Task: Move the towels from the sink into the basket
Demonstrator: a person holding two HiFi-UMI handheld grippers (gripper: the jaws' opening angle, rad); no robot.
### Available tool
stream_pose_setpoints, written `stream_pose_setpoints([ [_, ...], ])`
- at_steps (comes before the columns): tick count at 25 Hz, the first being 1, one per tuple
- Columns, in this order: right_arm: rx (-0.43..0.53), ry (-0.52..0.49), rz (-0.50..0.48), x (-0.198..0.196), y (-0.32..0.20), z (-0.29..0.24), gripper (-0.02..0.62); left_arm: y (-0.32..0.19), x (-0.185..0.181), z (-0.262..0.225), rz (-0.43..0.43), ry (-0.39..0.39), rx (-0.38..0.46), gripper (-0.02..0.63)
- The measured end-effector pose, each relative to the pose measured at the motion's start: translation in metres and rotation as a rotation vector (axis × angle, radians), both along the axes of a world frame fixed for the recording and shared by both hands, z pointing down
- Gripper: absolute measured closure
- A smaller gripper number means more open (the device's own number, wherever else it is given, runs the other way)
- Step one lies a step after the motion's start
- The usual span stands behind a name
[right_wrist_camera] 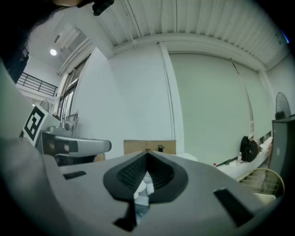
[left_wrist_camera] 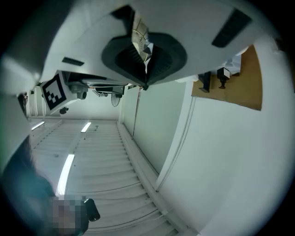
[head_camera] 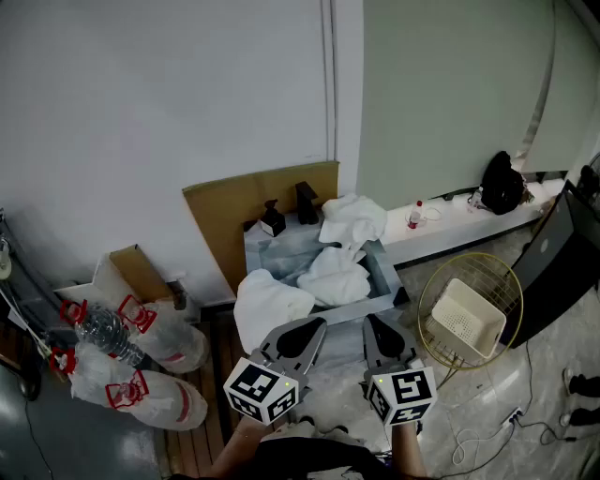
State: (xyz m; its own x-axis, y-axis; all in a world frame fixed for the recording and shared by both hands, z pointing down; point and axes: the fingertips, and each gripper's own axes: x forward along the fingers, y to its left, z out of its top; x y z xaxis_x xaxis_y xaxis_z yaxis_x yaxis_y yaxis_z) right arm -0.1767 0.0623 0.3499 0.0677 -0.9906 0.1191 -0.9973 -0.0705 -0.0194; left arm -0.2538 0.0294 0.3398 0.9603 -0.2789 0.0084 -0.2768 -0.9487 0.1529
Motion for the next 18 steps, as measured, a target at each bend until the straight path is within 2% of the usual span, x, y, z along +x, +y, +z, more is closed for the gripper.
stream_pose_setpoints([
  [9, 0.028, -0.006, 0.021, 0.010, 0.005, -0.001, 0.591, 0.000, 0.007, 0.003, -0.009, -0.003, -0.015, 0.592],
  [18, 0.027, 0.001, 0.013, 0.033, 0.020, 0.003, 0.591, 0.013, 0.032, 0.005, -0.014, -0.010, -0.008, 0.592],
])
